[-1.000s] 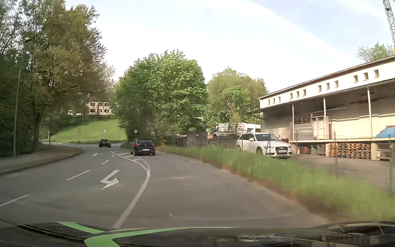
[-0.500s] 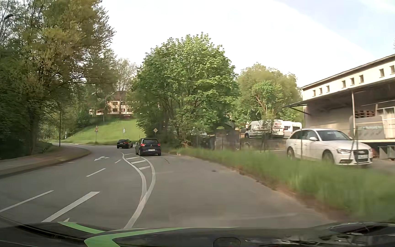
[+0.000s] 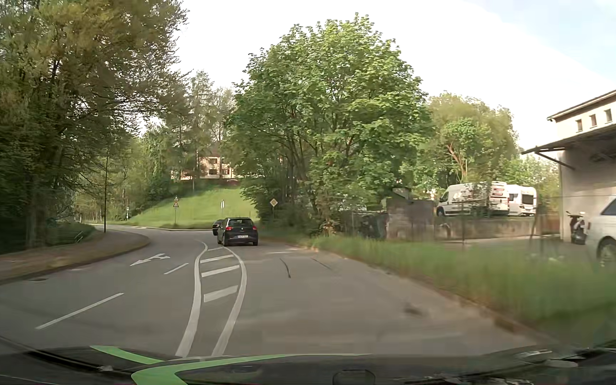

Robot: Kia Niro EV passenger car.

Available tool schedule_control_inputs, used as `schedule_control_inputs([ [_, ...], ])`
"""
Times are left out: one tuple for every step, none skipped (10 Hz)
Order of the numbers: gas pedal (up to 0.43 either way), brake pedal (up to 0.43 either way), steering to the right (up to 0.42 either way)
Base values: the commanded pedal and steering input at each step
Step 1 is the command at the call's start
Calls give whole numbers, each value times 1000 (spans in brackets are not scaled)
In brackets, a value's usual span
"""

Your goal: Follow the waypoints while adhering to traffic rules and regulations

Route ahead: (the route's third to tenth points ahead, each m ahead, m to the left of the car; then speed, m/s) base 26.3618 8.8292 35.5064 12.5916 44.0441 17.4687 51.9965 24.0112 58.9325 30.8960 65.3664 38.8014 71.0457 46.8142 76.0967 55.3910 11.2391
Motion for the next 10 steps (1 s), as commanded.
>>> schedule_control_inputs([
  [130,0,-78],
  [130,0,-76],
  [130,0,-71],
  [130,0,-67],
  [130,0,-67],
  [138,0,-67],
  [138,0,-67],
  [157,0,-67],
  [177,0,-67],
  [177,0,-67],
])
